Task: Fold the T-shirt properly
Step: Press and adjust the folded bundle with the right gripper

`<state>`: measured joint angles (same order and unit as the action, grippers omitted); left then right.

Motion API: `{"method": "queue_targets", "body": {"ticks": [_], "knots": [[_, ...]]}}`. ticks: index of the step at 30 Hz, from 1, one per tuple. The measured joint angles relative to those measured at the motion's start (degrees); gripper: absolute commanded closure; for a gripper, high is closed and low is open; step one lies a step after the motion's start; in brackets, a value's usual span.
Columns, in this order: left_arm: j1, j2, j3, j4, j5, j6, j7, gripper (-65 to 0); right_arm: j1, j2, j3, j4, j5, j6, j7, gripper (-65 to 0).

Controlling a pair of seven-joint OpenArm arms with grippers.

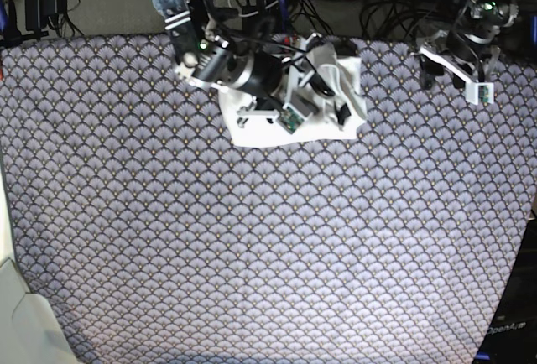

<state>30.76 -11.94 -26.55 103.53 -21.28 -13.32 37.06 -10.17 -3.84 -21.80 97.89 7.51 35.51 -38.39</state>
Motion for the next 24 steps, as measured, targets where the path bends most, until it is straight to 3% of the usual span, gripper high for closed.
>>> {"method": "queue_targets", "body": {"ticks": [16,24], "knots": [[2.1,-0.3,0.0,0.0,0.0,0.0,0.0,-38.6,8.5,-4.6,0.0,-12.6,0.0,-0.2,3.1,-23.5],[1.9,0.2,0.0,0.1,0.0,0.0,0.0,-38.6,8.6,-4.6,0.1,-16.0,0.0,-0.2,5.5,-23.5]]}}
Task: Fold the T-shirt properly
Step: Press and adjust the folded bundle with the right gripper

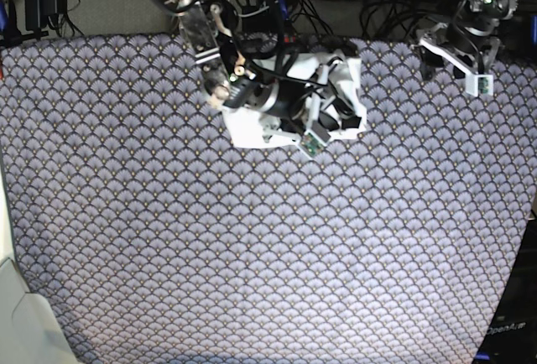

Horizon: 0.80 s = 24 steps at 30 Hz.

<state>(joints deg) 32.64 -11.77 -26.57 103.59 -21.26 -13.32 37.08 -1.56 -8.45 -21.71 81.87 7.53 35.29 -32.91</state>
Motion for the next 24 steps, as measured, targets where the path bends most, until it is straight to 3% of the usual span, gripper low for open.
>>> {"method": "queue_targets", "body": {"ticks": [5,12,24], "knots": [[-0.3,0.0,0.0,0.0,0.0,0.0,0.0,-38.6,-0.4,0.0,0.0,1.0,-0.3,0.0,-0.5,-23.5],[-0.3,0.2,0.0,0.0,0.0,0.0,0.0,-38.6,-6.4,0.0,-0.2,14.8,0.0,0.3,-0.1,-23.5],[-0.3,1.2,0.1,0.0,0.0,0.1,0.0,-38.6,-12.4,1.3,0.1,14.3,-0.2,0.2,0.2,-23.5]]}}
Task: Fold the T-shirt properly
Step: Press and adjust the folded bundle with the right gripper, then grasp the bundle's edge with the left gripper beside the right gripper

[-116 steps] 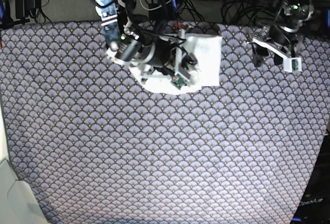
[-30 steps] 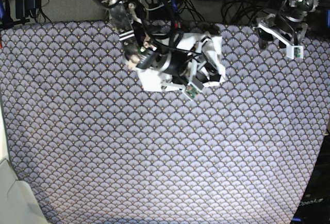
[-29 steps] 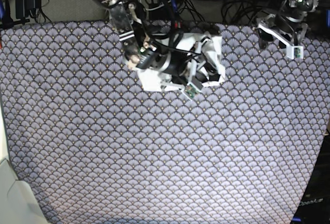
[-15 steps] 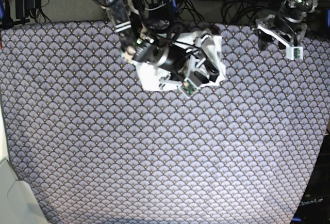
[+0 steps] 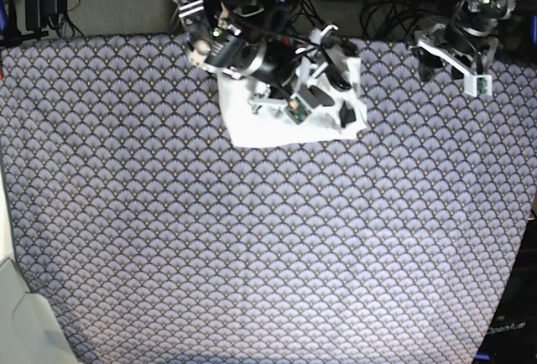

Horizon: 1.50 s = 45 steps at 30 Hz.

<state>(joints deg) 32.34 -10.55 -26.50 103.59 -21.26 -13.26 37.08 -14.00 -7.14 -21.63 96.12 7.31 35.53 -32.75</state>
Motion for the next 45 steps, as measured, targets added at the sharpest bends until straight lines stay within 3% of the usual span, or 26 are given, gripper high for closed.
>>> {"method": "queue_targets", "body": {"ticks": [4,9,15,24,33,35,38,42,45], "knots": [[0.0,0.4,0.0,0.2,0.0,-0.1,0.0,-38.6,0.5,-0.3,-0.2,-5.8,0.0,0.0,1.2,-23.5],[0.3,0.3,0.0,0.4,0.0,0.0,0.0,-38.6,3.0,-0.2,-4.7,-14.3,0.0,-0.5,9.3,-23.5],[0.4,0.2,0.0,0.5,0.0,0.0,0.0,-38.6,6.7,-1.0,-6.0,-19.6,0.1,-0.5,10.1,-23.5],[1.6,0.2,0.0,1.7,0.0,0.0,-0.2,-38.6,9.2,-1.1,-6.0,-18.7,0.0,-0.5,9.7,-23.5],[1.6,0.2,0.0,1.8,0.0,0.0,-0.4,-38.4,4.2,-1.1,-6.1,-6.4,-0.1,-0.4,9.5,-23.5],[1.6,0.3,0.0,2.3,0.0,0.0,-0.2,-38.2,3.7,0.5,-6.2,-4.2,0.2,-0.3,9.9,-22.9],[2.6,0.2,0.0,5.7,-1.2,0.2,-0.3,-31.5,2.8,3.6,-3.4,-1.2,-0.1,-0.3,9.4,-17.9],[4.0,-0.2,0.0,9.1,-7.6,-0.1,-0.2,-17.1,1.8,5.9,3.6,1.7,0.0,-0.4,9.5,-10.7],[4.0,-0.2,0.0,9.1,-8.4,0.0,-0.2,-5.8,0.8,7.9,7.9,2.3,0.1,-0.5,9.7,-8.7]]}}
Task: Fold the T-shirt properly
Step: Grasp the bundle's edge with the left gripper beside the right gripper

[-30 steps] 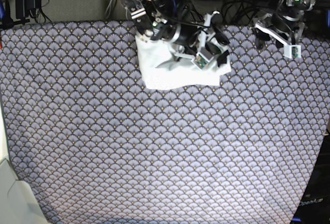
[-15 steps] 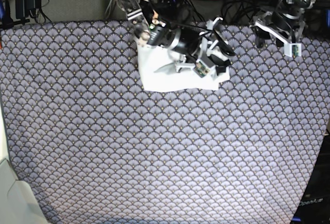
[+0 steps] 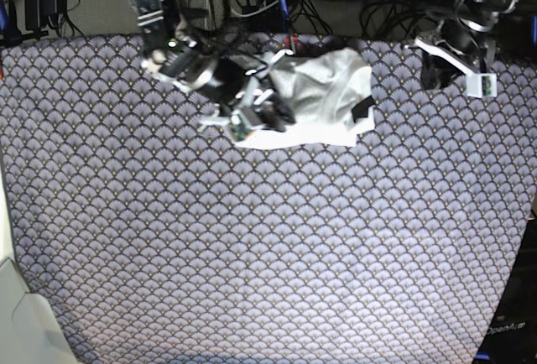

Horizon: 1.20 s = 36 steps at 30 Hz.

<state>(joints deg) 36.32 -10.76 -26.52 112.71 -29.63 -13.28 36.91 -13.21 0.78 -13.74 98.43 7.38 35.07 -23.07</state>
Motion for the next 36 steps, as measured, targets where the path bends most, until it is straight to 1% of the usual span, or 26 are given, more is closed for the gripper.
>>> {"method": "queue_targets", "body": {"ticks": [1,2,3,6,9,13,16,17,20,25,28,31,32,33,36], "knots": [[0.0,0.0,0.0,-0.1,-0.2,0.0,0.2,-2.0,-0.5,0.9,1.2,0.3,0.0,0.1,-0.4,-8.9],[0.0,0.0,0.2,-0.1,-0.2,0.0,0.2,0.0,-1.0,1.6,1.9,0.7,-0.1,0.0,-0.3,-9.0],[0.0,0.0,0.2,-0.1,-0.2,0.0,0.2,0.0,-1.5,2.2,2.6,1.1,0.0,0.1,0.0,-9.0],[0.0,0.0,0.3,-0.1,-0.3,0.0,0.2,-5.4,-2.4,3.1,3.5,2.3,0.0,0.2,-0.2,-9.0],[-0.4,0.2,0.3,-0.1,-0.7,0.2,0.2,-13.5,-2.7,3.3,4.0,3.0,0.0,0.2,-0.1,-9.0],[-3.3,0.3,0.3,-0.2,-0.8,0.2,0.2,-25.1,-3.5,3.2,3.9,2.9,0.0,0.2,-0.1,-9.0],[-4.0,0.4,0.3,-0.2,-0.9,0.2,0.2,-30.8,-3.5,3.1,3.8,2.9,0.0,0.2,-0.2,-9.0],[-4.1,0.5,0.3,-0.2,-0.9,0.1,0.3,-31.8,-3.5,3.2,3.7,2.9,0.0,0.2,-0.2,-9.0],[-5.8,0.4,0.4,-0.3,-4.9,0.1,0.6,-32.6,-3.6,3.2,3.7,2.3,0.2,0.2,0.2,-9.0],[-8.3,0.0,0.4,-0.7,-11.0,0.1,9.1,-32.6,-3.5,3.0,3.7,-0.2,0.2,0.2,0.2,-9.0],[-9.3,0.1,0.4,-0.8,-12.9,0.2,11.1,-32.7,-3.5,3.0,3.6,-0.2,0.2,0.2,0.2,-9.0],[-9.7,0.0,0.4,-0.7,-15.5,0.2,11.6,-32.8,-3.5,3.0,3.6,-0.2,0.2,0.2,0.2,-9.0],[-9.7,-0.7,0.5,-0.6,-16.8,0.1,12.4,-32.8,-3.5,3.0,3.6,-0.2,0.2,0.2,0.2,-9.0],[-9.5,-1.9,0.5,-0.6,-17.9,-0.9,13.4,-32.7,-3.5,3.0,3.6,-0.2,0.2,0.2,0.2,-9.0],[-9.5,-4.2,0.4,-0.5,-21.4,-4.5,12.6,-32.7,-3.3,3.0,3.6,-0.2,0.2,0.2,0.2,-9.0]]}}
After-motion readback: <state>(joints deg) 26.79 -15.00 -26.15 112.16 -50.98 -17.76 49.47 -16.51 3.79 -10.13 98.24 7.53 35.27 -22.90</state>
